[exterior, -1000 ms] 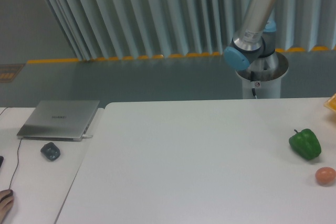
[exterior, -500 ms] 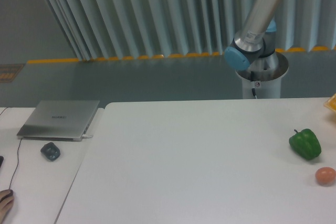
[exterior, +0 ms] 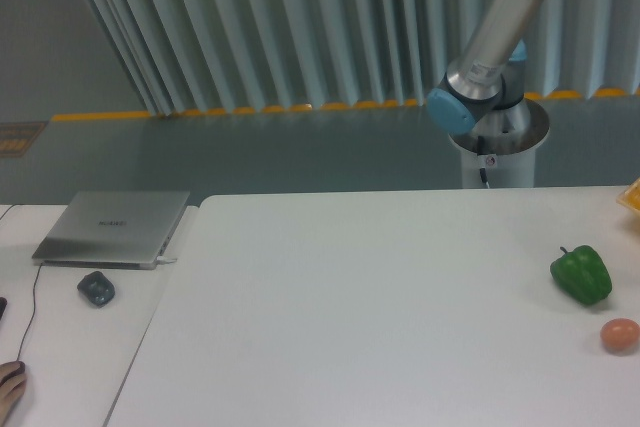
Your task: Place the red pepper on the table
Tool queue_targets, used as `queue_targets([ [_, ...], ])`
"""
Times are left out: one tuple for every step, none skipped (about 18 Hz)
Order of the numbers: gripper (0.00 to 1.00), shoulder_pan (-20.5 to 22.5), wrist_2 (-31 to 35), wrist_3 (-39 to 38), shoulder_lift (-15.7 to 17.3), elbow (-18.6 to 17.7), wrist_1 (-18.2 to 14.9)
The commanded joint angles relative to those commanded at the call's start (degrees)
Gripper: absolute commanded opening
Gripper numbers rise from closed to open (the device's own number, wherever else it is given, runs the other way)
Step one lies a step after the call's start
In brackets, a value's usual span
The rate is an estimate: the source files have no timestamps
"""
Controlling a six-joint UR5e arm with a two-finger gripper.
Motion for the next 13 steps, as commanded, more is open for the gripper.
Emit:
queue_targets([
  [1.00,0.1,0.0,0.0,-0.1,0.0,0.0],
  [1.00,0.1,0.0,0.0,-0.3,0.0,0.3],
  [1.00,0.2,0.0,0.0,-0.4,0.0,0.7],
  [1.00,0.3,0.0,0.0,-0.8,0.0,1.1],
  [1.00,0.4,0.0,0.0,-1.1,0.0,1.3],
  [1.00,0.4,0.0,0.0,-1.1,0.0,1.6],
  [1.00,0.5,0.0,0.0,-1.2,0.0,1.6],
  [1.00,0.5,0.0,0.0,-1.2,0.0,1.6],
  [1.00,0.5,-0.1,-0.1,-1.2,-0.1,1.6],
  [1.00,0.5,-0.1,-0.1,-1.3,0.0,1.6],
  [1.00,0.6,-0.1,-0.1,-1.5,0.0,1.6],
  [1.00,0.6,-0.1,-0.1,-1.6,0.0,1.7],
  [1.00,0.6,-0.1,-0.1,-1.7,0.0,1.7],
])
